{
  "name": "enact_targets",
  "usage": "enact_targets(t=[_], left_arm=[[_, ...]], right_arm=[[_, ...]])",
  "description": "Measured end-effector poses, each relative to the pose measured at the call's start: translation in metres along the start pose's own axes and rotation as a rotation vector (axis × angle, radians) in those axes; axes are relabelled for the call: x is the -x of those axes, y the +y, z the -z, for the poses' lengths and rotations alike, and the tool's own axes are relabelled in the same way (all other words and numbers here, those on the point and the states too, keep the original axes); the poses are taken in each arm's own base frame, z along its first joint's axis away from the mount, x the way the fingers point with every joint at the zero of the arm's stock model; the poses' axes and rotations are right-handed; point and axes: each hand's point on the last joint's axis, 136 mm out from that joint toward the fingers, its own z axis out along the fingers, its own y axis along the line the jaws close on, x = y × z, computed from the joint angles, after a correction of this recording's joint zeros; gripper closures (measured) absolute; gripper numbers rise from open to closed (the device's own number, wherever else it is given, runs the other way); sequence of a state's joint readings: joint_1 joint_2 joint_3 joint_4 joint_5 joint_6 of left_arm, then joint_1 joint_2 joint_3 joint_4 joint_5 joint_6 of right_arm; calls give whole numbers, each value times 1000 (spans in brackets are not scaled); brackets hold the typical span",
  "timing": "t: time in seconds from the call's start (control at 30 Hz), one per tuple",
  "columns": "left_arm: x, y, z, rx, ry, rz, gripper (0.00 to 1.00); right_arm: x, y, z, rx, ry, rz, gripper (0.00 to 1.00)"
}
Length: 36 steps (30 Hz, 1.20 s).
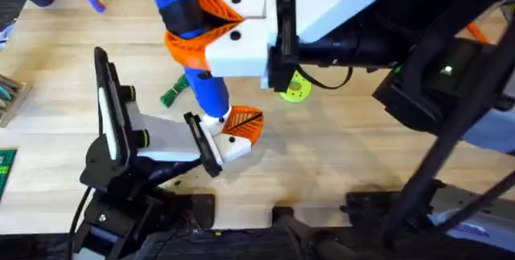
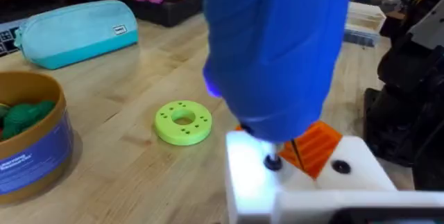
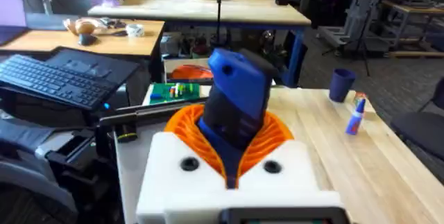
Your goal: Pick up the gripper from the table and insert it into the empty holder that is missing its gripper. Then pick up a screw, insert it into the mounting hole, and use the screwdriver to tighten it. Finally, clean up the table by picking up the vegetable and placing it into the bucket.
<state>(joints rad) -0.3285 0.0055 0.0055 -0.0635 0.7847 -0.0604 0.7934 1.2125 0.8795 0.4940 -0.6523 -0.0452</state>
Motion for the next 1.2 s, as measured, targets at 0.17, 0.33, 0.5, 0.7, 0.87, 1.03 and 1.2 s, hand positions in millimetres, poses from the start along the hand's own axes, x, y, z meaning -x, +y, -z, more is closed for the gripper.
enact_targets(t=[0.17,0.33,0.5,0.7,0.87,1.03,1.2], left_arm=[[0,0,0,0,0,0,990],[0,1,0,4,0,0,990],[0,1,0,3,0,0,990],[0,0,0,2,1,2,990],[-1,-1,0,-4,2,5,990],[-1,-1,0,-4,3,6,990],[-2,0,0,-5,8,12,990]], right_arm=[[0,0,0,0,0,0,958],[-1,-5,4,-3,3,-1,958],[-2,-4,8,29,5,0,956],[-1,2,9,66,2,35,957],[0,14,12,128,1,106,957],[0,22,15,175,-5,159,957],[-2,26,16,196,-2,190,957]])
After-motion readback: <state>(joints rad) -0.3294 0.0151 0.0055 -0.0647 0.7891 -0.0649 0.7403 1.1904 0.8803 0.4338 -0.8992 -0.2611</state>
